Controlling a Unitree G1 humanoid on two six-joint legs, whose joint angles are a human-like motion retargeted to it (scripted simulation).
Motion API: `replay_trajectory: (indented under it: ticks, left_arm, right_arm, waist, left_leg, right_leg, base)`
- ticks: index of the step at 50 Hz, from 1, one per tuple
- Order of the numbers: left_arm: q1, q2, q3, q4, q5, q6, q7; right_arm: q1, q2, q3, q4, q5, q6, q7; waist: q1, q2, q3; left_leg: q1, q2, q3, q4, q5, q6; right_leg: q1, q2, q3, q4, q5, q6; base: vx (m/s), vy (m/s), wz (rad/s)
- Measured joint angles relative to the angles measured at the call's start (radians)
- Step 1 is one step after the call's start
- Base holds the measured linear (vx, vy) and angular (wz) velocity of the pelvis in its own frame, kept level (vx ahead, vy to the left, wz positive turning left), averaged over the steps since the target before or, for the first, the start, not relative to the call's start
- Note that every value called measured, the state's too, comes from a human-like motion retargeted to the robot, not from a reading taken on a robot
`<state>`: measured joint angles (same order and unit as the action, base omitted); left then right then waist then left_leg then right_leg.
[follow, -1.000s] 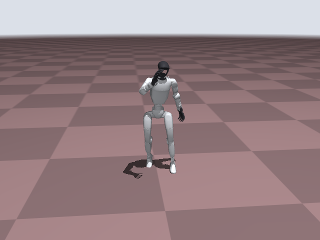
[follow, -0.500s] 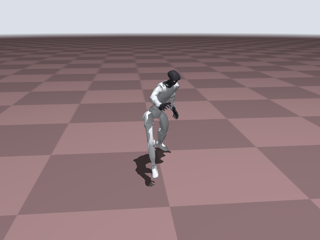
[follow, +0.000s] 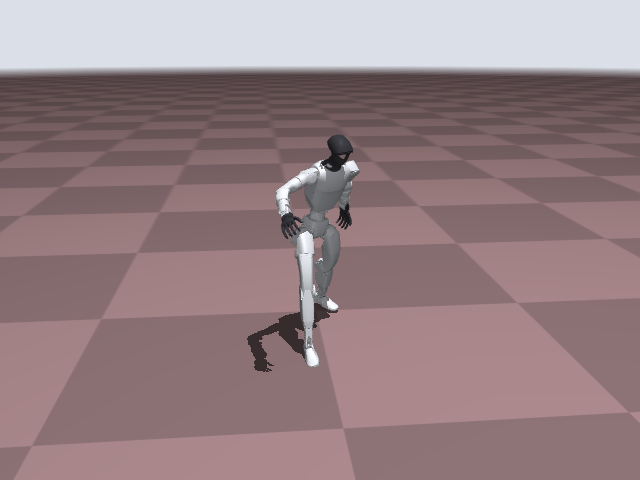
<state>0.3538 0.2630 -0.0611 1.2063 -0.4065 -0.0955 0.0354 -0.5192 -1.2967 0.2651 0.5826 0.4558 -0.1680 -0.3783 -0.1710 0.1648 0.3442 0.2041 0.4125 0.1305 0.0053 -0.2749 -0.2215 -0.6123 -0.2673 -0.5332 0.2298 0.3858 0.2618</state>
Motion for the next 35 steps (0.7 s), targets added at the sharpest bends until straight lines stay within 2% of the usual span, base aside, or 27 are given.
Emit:
replay_trajectory:
  ticks: [2,3,4,5,6,8,10,12,14,15,17,18,20,22,23,25,28,30,32,33,35]
  left_arm:
    - [-0.015,-0.002,0.010,0.004,0.015,0.015,0.026]
    - [-0.022,-0.006,0.030,0.008,0.043,0.017,0.041]
    - [-0.049,-0.024,0.033,0.016,0.020,0.020,0.085]
    - [-0.086,-0.049,0.026,0.028,-0.029,0.024,0.143]
    - [-0.118,-0.074,0.034,0.035,-0.056,0.016,0.201]
    - [-0.206,-0.118,0.061,0.058,-0.116,0.001,0.315]
    - [-0.373,-0.150,0.133,0.146,-0.172,-0.033,0.451]
    - [-0.555,-0.160,0.198,0.181,-0.241,-0.031,0.509]
    - [-0.753,-0.147,0.256,0.180,-0.285,-0.025,0.506]
    - [-0.842,-0.135,0.279,0.159,-0.296,-0.027,0.480]
    - [-0.980,-0.111,0.268,0.061,-0.309,-0.045,0.369]
    - [-1.042,-0.096,0.245,0.010,-0.314,-0.054,0.322]
    - [-1.133,-0.062,0.153,-0.102,-0.320,-0.067,0.275]
    - [-1.232,-0.015,0.066,-0.183,-0.320,-0.116,0.294]
    - [-1.280,0.014,0.025,-0.223,-0.320,-0.138,0.306]
    - [-1.391,0.068,-0.045,-0.298,-0.326,-0.161,0.304]
    - [-1.637,0.170,-0.148,-0.343,-0.299,-0.106,0.220]
    - [-1.848,0.254,-0.251,-0.320,-0.283,-0.088,0.197]
    - [-2.036,0.363,-0.379,-0.281,-0.283,-0.080,0.207]
    - [-2.151,0.422,-0.455,-0.254,-0.263,-0.075,0.210]
    - [-2.322,0.508,-0.583,-0.204,-0.324,-0.074,0.265]
  right_arm:
    - [0.218,0.121,-0.142,-0.095,0.003,0.004,0.018]
    - [0.329,0.196,-0.221,-0.148,0.000,-0.002,0.034]
    - [0.390,0.256,-0.236,-0.181,-0.004,0.006,0.044]
    - [0.425,0.310,-0.218,-0.205,-0.009,0.020,0.049]
    - [0.461,0.368,-0.207,-0.219,-0.023,0.029,0.054]
    - [0.532,0.481,-0.177,-0.235,-0.049,0.044,0.059]
    - [0.608,0.596,-0.148,-0.203,-0.056,0.030,0.024]
    - [0.669,0.682,-0.084,-0.084,-0.123,0.071,0.020]
    - [0.700,0.762,0.004,0.122,-0.296,0.138,0.040]
    - [0.716,0.805,0.043,0.236,-0.405,0.173,0.058]
    - [0.795,0.879,0.046,0.369,-0.525,0.203,0.078]
    - [0.845,0.907,0.023,0.388,-0.523,0.202,0.080]
    - [0.970,0.948,-0.050,0.343,-0.483,0.186,0.048]
    - [1.021,0.961,-0.080,0.327,-0.418,0.172,0.139]
    - [1.040,0.961,-0.079,0.323,-0.393,0.175,0.188]
    - [1.058,0.947,-0.080,0.334,-0.335,0.194,0.289]
    - [1.058,0.919,-0.034,0.376,-0.254,0.232,0.431]
    - [1.012,0.897,0.028,0.432,-0.245,0.246,0.495]
    - [0.957,0.866,0.086,0.481,-0.316,0.257,0.522]
    - [0.925,0.846,0.110,0.481,-0.361,0.260,0.534]
    - [0.871,0.791,0.187,0.478,-0.464,0.272,0.490]
  waist:
    - [0.007,-0.005,0.018]
    - [0.006,-0.017,0.030]
    - [0.016,-0.013,0.037]
    - [0.032,-0.002,0.042]
    - [0.033,-0.007,0.054]
    - [0.022,-0.008,0.080]
    - [-0.004,0.013,0.103]
    - [-0.039,0.031,0.110]
    - [-0.076,0.024,0.089]
    - [-0.093,0.016,0.070]
    - [-0.143,0.000,0.018]
    - [-0.176,-0.009,-0.004]
    - [-0.273,-0.082,-0.037]
    - [-0.282,-0.124,-0.100]
    - [-0.255,-0.124,-0.135]
    - [-0.179,-0.125,-0.204]
    - [-0.040,-0.122,-0.324]
    - [0.055,-0.131,-0.374]
    - [0.110,-0.135,-0.390]
    - [0.129,-0.131,-0.354]
    - [0.173,-0.148,-0.368]
  left_leg:
    - [-0.014,0.038,0.037,0.043,-0.037,-0.005]
    - [-0.050,0.056,0.046,0.142,-0.103,0.010]
    - [-0.057,0.054,0.074,0.176,-0.124,0.019]
    - [-0.051,0.042,0.111,0.177,-0.122,0.024]
    - [-0.089,0.049,0.134,0.298,-0.163,0.043]
    - [-0.216,0.102,0.130,0.629,-0.251,0.082]
    - [-0.345,0.166,0.064,0.925,-0.303,0.123]
    - [-0.330,0.182,0.051,0.994,-0.349,0.150]
    - [-0.211,0.155,0.108,0.901,-0.377,0.146]
    - [-0.137,0.131,0.145,0.825,-0.364,0.132]
    - [-0.060,0.082,0.149,0.701,-0.195,0.100]
    - [-0.045,0.055,0.128,0.651,-0.067,0.090]
    - [0.029,-0.066,0.046,0.481,0.234,0.059]
    - [0.027,-0.195,-0.057,0.359,0.365,0.030]
    - [-0.001,-0.238,-0.119,0.336,0.346,0.002]
    - [-0.083,-0.320,-0.198,0.300,0.299,-0.029]
    - [-0.303,-0.373,-0.079,0.273,0.336,0.029]
    - [-0.443,-0.373,0.036,0.239,0.373,0.071]
    - [-0.531,-0.352,0.111,0.193,0.407,0.079]
    - [-0.561,-0.332,0.137,0.209,0.386,0.067]
    - [-0.608,-0.319,0.112,0.089,0.402,0.071]
  right_leg:
    - [-0.075,0.080,0.153,0.074,-0.066,0.000]
    - [-0.128,0.097,0.211,0.190,-0.144,0.000]
    - [-0.160,0.125,0.268,0.240,-0.174,0.000]
    - [-0.180,0.159,0.324,0.258,-0.180,0.000]
    - [-0.209,0.168,0.325,0.347,-0.228,-0.030]
    - [-0.268,0.184,0.302,0.514,-0.324,-0.098]
    - [-0.333,0.187,0.280,0.653,-0.395,-0.129]
    - [-0.383,0.175,0.284,0.780,-0.439,-0.125]
    - [-0.391,0.165,0.301,0.855,-0.471,-0.109]
    - [-0.374,0.167,0.310,0.863,-0.482,-0.104]
    - [-0.272,0.167,0.306,0.775,-0.456,-0.104]
    - [-0.200,0.163,0.302,0.695,-0.420,-0.105]
    - [0.007,0.097,0.302,0.515,-0.342,-0.070]
    - [0.170,0.116,0.345,0.205,-0.135,-0.008]
    - [0.229,0.162,0.350,0.057,-0.037,-0.002]
    - [0.303,0.215,0.356,-0.099,0.018,0.000]
    - [0.348,0.194,0.389,-0.080,-0.038,0.000]
    - [0.361,0.166,0.435,0.023,-0.036,0.000]
    - [0.404,0.150,0.520,0.163,-0.074,0.000]
    - [0.459,0.147,0.570,0.222,-0.112,0.000]
    - [0.506,0.144,0.661,0.319,-0.151,0.000]
  base:
    - [-0.11,-0.22,-1.07]
    - [0.00,-0.08,-1.26]
    - [0.05,0.10,-1.65]
    - [0.05,0.18,-2.01]
    - [0.05,0.14,-2.01]
    - [0.04,-0.01,-1.57]
    - [0.10,-0.03,-0.80]
    - [0.24,-0.01,-0.34]
    - [0.36,-0.03,-0.38]
    - [0.43,-0.07,-0.33]
    - [0.44,-0.11,0.06]
    - [0.43,-0.11,0.69]
    - [0.42,-0.08,1.04]
    - [0.23,-0.16,-0.51]
    - [0.10,-0.36,-1.82]
    - [0.03,-0.35,-2.25]
    - [0.00,0.02,-2.09]
    - [0.00,0.18,-2.21]
    - [0.07,0.22,-2.25]
    - [0.11,0.15,-2.18]
    - [0.08,-0.08,-2.13]
